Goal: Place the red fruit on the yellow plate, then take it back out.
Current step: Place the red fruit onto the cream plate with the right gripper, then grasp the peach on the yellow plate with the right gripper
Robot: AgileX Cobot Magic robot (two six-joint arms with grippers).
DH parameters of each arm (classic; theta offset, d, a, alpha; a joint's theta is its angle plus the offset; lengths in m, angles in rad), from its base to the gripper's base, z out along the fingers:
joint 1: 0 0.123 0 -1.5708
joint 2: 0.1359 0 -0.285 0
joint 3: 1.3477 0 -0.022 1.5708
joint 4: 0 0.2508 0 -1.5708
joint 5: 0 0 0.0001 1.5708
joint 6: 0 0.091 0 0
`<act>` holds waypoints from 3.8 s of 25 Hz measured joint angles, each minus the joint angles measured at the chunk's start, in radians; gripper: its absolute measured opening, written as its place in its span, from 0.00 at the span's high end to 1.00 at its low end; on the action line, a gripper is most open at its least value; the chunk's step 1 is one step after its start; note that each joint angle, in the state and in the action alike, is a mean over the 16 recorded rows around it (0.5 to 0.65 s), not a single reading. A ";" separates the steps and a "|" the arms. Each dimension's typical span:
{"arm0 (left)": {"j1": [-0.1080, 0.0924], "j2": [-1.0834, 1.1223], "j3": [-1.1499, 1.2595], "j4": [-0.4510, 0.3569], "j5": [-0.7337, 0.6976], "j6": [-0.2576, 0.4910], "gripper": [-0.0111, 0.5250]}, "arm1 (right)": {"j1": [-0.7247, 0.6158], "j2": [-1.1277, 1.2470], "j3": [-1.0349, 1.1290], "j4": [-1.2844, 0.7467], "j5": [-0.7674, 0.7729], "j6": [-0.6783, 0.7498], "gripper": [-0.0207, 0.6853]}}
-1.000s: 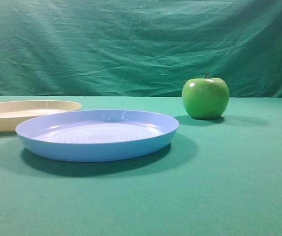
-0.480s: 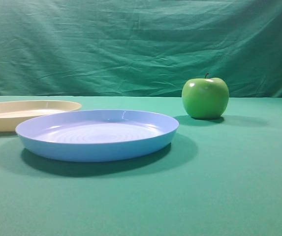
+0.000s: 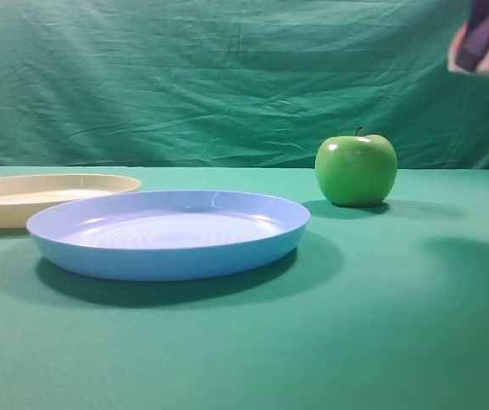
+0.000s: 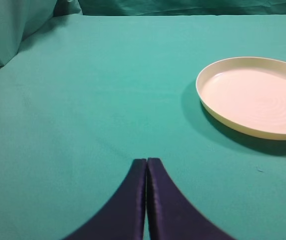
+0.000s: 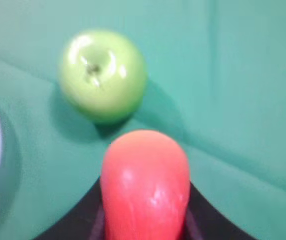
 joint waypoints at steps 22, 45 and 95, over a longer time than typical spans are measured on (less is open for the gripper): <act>0.000 0.000 0.000 0.000 0.000 0.000 0.98 | 0.355 0.614 -0.545 0.077 -0.146 -0.092 0.66; 0.000 0.000 0.000 0.000 0.000 0.000 0.98 | 0.285 0.493 -0.554 0.183 0.002 -0.191 0.45; 0.000 0.000 0.000 0.000 0.000 0.000 0.98 | -0.003 -0.864 0.157 -0.312 0.296 0.595 0.97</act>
